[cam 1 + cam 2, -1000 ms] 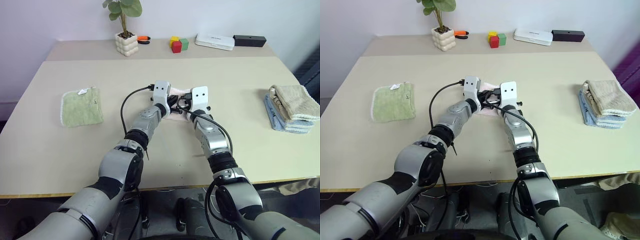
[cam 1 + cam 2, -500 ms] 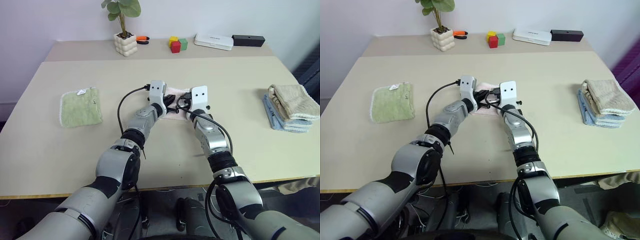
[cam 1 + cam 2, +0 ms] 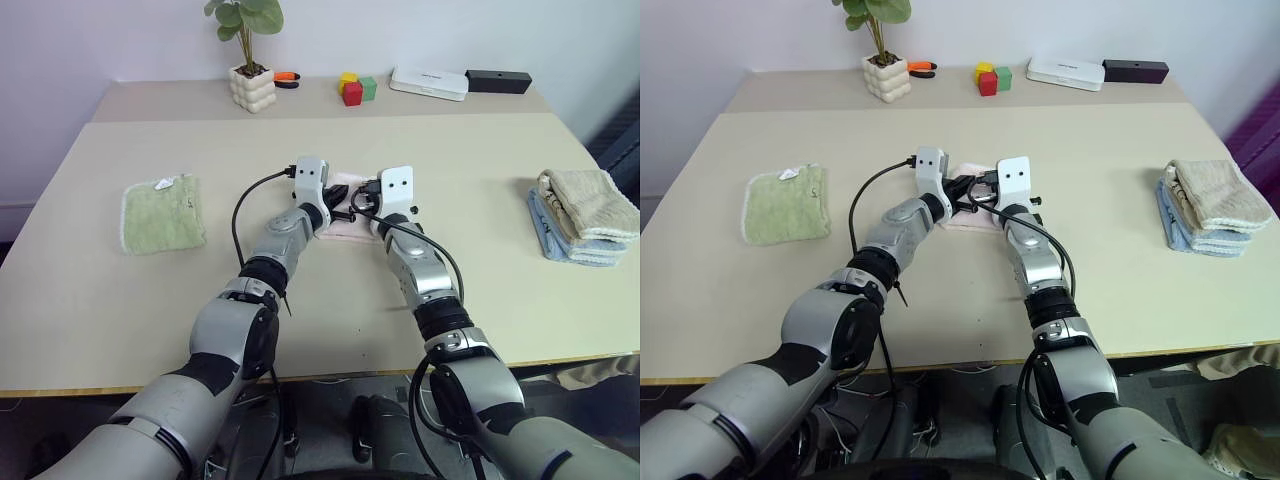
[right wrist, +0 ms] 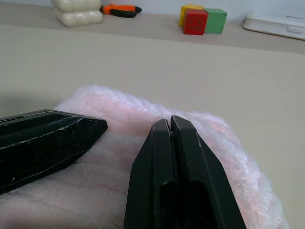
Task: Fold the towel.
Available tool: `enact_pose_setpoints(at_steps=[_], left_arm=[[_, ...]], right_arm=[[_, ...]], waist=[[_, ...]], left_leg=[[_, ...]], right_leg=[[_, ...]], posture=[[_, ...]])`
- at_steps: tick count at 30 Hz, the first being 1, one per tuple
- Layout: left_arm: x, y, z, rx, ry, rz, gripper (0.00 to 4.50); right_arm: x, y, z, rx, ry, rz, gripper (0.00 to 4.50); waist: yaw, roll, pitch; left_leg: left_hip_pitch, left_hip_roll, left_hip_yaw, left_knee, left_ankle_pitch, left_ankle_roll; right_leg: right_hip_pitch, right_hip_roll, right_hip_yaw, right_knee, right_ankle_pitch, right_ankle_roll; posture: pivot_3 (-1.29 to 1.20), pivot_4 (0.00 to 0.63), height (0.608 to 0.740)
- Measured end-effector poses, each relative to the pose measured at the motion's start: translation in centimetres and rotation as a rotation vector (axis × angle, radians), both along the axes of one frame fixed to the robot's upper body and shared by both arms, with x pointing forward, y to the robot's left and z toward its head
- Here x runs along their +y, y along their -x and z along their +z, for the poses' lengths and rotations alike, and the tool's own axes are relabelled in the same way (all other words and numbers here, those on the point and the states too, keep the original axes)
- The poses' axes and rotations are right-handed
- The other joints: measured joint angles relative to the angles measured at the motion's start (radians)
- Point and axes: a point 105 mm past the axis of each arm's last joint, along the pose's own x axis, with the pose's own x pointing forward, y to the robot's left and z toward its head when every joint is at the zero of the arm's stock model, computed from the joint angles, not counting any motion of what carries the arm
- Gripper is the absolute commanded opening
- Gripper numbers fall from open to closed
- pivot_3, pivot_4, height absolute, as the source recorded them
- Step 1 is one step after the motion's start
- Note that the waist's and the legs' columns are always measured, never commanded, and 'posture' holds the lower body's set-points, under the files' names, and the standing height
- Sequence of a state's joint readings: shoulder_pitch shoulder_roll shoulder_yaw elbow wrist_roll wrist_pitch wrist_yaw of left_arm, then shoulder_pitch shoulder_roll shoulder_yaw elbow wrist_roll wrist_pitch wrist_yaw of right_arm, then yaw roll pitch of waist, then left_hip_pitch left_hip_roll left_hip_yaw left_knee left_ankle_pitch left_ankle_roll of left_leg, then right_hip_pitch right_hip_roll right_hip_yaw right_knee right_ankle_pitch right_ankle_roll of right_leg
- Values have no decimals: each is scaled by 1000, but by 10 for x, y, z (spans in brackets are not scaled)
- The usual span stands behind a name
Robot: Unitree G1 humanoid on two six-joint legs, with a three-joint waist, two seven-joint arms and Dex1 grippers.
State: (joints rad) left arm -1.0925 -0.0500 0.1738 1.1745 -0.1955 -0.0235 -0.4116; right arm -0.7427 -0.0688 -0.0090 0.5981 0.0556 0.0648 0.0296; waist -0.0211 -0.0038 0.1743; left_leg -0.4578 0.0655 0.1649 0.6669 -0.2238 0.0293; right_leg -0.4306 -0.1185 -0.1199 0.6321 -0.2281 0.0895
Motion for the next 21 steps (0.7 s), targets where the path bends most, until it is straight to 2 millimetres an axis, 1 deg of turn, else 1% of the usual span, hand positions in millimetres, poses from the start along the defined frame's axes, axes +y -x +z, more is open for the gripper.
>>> enact_pose_setpoints(at_steps=[3, 7, 10, 11, 12, 14, 15, 16, 17, 18, 19, 20, 21], left_arm=[[0, 0, 7, -13, 41, -10, 63], [-3, 2, 30, -59, 136, -70, 63], [-9, 8, 50, -117, 176, -122, 863], [-14, 11, 56, -136, 177, -140, 1281], [-13, 12, 59, -140, 187, -136, 1806], [8, 7, 67, -165, 205, -87, 2798], [19, 5, 71, -175, 215, -65, 3262], [27, 3, 74, -184, 222, -45, 3840], [34, 1, 77, -193, 220, -24, 4367], [38, 0, 79, -199, 216, -12, 4500], [39, 0, 79, -201, 213, -9, 4500], [39, 0, 79, -200, 212, -7, 4500], [37, 1, 78, -196, 212, -12, 4500]], right_arm=[[1, 0, 8, -28, -12, 4, 34], [4, 4, 32, -103, -86, 47, 34], [4, 8, 49, -138, -147, 89, 0], [3, 9, 53, -144, -162, 93, 0], [0, 10, 58, -156, -186, 96, 539], [-17, 12, 63, -172, -223, 76, 1290], [-26, 12, 61, -167, -250, 58, 1751], [-34, 12, 60, -162, -280, 42, 2341], [-38, 12, 59, -159, -297, 34, 2827], [-39, 12, 59, -156, -306, 35, 3352], [-38, 12, 60, -155, -307, 41, 3925], [-36, 12, 59, -152, -309, 47, 4391], [-32, 12, 59, -148, -308, 61, 4458]], waist=[[0, 0, 0], [2, 0, 0], [4, 0, 0], [5, 0, 0], [4, 0, 0], [1, 0, 0], [1, 0, 0], [1, 0, 0], [1, 0, 0], [1, 0, 0], [1, 0, 0], [4, 0, 0], [7, 0, 0]], left_leg=[[0, 0, 0, 0, 0, 0], [0, 0, 0, 0, 0, 0], [0, 0, 0, 0, 0, 0], [0, 0, 0, 0, 0, 0], [0, 0, -1, 0, 0, 0], [0, 0, -1, 0, 0, 0], [0, 0, -1, 0, 0, 0], [0, 0, -2, 0, 0, 0], [0, 0, -1, 0, 0, 0], [0, 0, -1, 0, 0, 0], [0, 0, -1, 0, 0, 0], [0, 0, -1, 0, 0, 0], [-1, 0, -1, 0, 0, 0]], right_leg=[[0, 0, 0, 0, 0, 0], [0, 0, 0, 0, 0, 0], [0, 0, 0, 0, 0, 0], [0, 0, 0, 0, 0, 0], [0, 0, 0, 0, 0, 0], [0, 0, 0, 0, 0, 0], [0, 0, 0, 0, 0, 0], [0, 0, 0, 0, 0, 0], [0, 0, 0, 0, 0, 0], [0, 0, 0, 0, 0, 0], [0, 0, 0, 0, 0, 0], [0, 0, 0, 0, 0, 0], [0, 0, 0, 0, 0, 0]], posture=[[0, 150, 740], [0, 150, 740], [0, 150, 740], [0, 150, 740], [0, 150, 740], [0, 150, 740], [0, 150, 740], [0, 150, 740], [0, 150, 740], [0, 150, 740], [0, 150, 740], [0, 150, 740], [0, 150, 740]])
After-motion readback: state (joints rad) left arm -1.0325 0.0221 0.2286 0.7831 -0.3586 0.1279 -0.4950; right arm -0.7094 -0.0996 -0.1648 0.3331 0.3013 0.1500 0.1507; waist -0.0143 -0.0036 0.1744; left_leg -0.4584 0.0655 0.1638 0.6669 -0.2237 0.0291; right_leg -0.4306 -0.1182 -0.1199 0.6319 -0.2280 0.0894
